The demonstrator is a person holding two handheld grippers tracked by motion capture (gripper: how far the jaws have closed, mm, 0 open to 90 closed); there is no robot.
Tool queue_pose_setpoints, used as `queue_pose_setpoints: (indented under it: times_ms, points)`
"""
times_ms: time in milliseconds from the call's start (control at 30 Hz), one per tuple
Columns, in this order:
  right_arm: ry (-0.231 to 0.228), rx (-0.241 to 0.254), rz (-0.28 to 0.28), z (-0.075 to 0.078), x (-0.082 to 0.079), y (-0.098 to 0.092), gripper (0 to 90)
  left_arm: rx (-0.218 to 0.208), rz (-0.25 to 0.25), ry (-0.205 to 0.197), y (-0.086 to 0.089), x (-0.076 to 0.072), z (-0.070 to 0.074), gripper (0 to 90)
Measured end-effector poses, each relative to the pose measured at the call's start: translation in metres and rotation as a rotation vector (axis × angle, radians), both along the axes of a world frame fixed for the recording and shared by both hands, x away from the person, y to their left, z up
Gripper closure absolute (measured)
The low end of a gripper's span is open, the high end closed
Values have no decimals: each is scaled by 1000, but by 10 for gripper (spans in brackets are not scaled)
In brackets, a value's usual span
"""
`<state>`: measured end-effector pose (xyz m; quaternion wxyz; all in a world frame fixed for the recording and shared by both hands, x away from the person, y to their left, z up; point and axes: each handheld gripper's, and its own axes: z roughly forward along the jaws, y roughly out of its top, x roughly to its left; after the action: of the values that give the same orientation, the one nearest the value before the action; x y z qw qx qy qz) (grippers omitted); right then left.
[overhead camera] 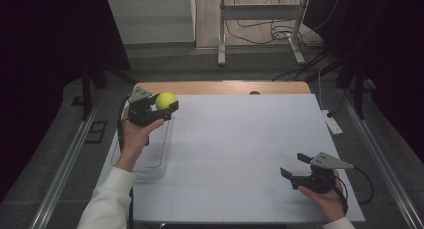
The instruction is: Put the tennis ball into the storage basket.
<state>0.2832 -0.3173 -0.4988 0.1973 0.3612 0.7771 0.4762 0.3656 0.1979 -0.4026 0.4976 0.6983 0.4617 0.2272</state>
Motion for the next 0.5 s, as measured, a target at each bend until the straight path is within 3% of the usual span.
queue_pose_setpoints:
  times_ms: [500]
  points:
    - [4,-3,-7,0,0,0,139,15,24,8,4,9,3,267]
